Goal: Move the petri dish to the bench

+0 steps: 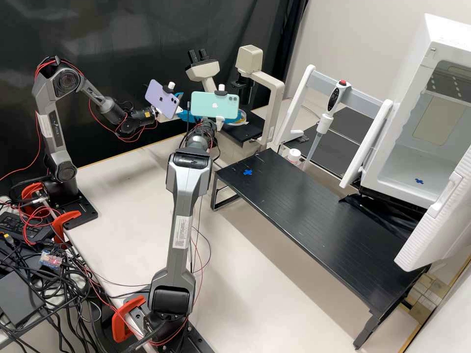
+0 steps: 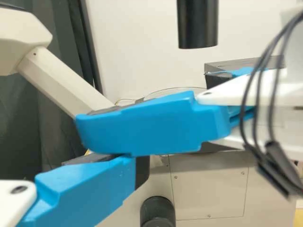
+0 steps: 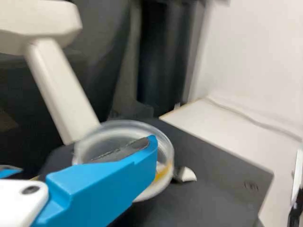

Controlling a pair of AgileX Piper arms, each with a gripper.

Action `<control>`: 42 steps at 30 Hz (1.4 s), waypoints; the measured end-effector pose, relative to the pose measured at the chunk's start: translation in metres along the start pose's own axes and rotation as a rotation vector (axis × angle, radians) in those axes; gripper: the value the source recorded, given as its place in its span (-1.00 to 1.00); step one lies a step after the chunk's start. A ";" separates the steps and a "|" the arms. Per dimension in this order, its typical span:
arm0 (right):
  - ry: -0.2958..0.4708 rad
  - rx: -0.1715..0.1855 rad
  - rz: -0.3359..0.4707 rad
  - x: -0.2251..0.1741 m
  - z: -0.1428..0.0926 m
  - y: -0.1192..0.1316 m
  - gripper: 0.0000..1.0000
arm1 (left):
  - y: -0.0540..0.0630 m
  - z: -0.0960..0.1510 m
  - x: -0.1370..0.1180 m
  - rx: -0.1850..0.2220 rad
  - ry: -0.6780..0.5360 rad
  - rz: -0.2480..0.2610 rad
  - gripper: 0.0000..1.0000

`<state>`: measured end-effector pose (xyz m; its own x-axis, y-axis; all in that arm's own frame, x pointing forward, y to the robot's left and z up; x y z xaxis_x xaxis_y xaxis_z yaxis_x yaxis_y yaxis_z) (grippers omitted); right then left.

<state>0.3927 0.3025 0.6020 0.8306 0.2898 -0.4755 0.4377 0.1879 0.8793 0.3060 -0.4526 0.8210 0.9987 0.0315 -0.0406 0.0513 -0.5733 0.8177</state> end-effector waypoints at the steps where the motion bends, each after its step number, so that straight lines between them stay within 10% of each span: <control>1: -0.007 0.000 0.001 0.001 0.004 0.000 1.00 | 0.000 0.000 0.000 0.002 -0.003 -0.001 1.00; 40: -0.092 -0.015 -0.005 0.010 0.035 0.001 1.00 | -0.002 0.002 0.000 0.045 -0.018 -0.026 1.00; 41: -0.092 -0.014 -0.005 0.010 0.035 0.001 -1.00 | -0.002 0.002 0.000 0.045 -0.018 -0.026 1.00; 42: -0.092 -0.009 -0.009 0.010 0.036 -0.001 -1.00 | -0.002 0.002 0.000 0.046 -0.019 -0.026 1.00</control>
<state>0.4130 0.2712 0.5979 0.8548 0.2007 -0.4785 0.4429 0.1985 0.8743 0.3058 -0.4526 0.8180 0.9969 0.0312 -0.0728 0.0767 -0.6099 0.7887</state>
